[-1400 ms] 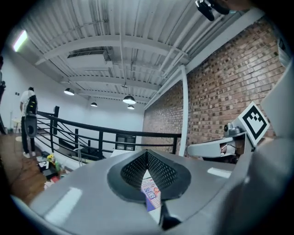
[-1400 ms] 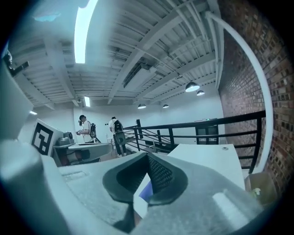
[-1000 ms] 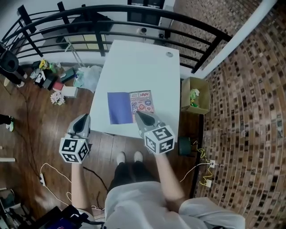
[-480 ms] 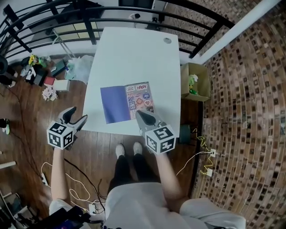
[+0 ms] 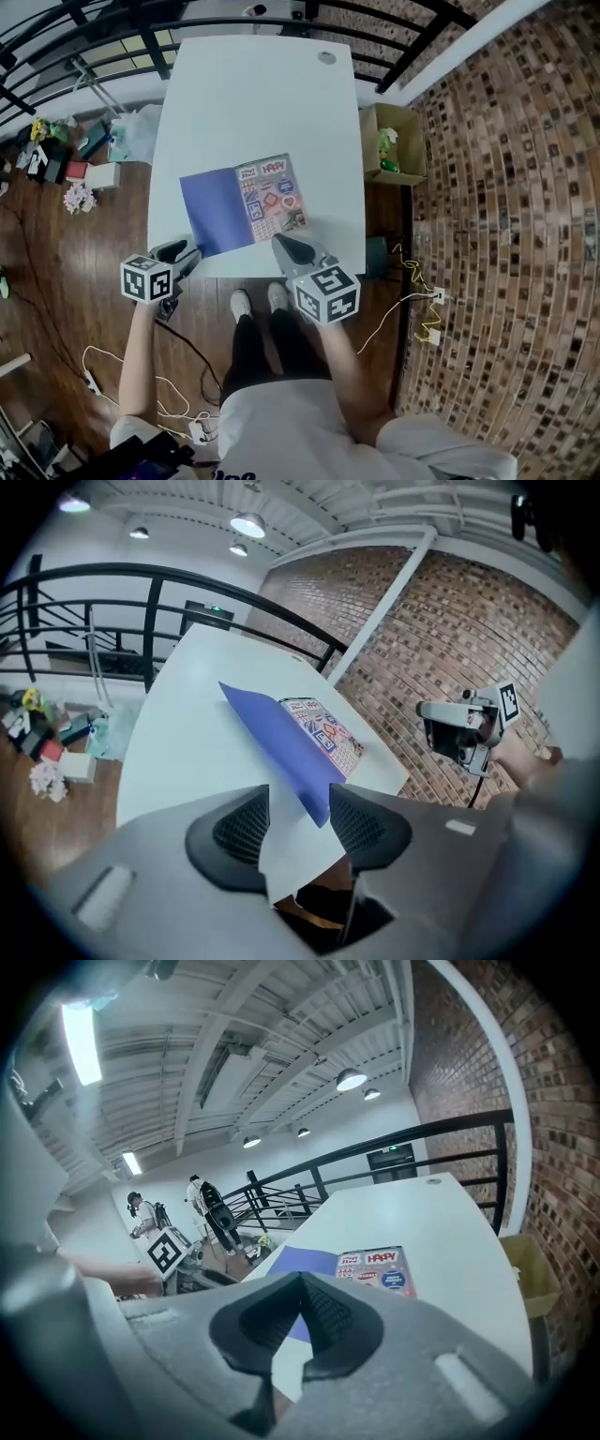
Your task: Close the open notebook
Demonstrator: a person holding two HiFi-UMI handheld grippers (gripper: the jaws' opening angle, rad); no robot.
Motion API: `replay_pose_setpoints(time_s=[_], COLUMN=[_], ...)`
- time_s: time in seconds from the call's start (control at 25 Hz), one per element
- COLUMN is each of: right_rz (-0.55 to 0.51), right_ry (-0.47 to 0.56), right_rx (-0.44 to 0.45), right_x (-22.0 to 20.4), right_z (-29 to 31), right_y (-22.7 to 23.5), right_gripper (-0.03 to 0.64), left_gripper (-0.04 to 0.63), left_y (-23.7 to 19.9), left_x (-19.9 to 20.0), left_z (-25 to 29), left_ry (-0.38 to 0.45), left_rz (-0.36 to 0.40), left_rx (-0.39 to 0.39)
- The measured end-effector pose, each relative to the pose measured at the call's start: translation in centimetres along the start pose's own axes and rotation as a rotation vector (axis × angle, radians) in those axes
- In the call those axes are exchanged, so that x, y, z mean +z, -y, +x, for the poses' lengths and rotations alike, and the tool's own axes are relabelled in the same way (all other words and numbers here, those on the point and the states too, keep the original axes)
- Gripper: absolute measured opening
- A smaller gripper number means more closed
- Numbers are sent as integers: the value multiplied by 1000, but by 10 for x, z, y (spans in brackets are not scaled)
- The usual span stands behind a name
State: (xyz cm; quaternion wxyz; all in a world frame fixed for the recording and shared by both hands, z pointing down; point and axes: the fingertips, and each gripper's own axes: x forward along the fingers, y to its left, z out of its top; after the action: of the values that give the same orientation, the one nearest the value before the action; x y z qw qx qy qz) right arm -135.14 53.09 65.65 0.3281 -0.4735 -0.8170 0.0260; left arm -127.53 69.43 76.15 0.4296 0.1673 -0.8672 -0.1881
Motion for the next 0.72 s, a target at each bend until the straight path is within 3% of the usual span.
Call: replay_pose_setpoints(time_s=[0.44, 0.72], right_rz=[21, 27], right_ry=[13, 55], right_rx=[-18, -24], right_x=[3, 21], right_z=[-5, -18], right_y=[11, 15], right_gripper=[-11, -11], left_gripper=[44, 23], left_y=[7, 35], left_x=[-12, 28], left_z=[18, -2], left_ry=[-30, 66], left_rz=[-143, -217], left_rx=[-52, -131])
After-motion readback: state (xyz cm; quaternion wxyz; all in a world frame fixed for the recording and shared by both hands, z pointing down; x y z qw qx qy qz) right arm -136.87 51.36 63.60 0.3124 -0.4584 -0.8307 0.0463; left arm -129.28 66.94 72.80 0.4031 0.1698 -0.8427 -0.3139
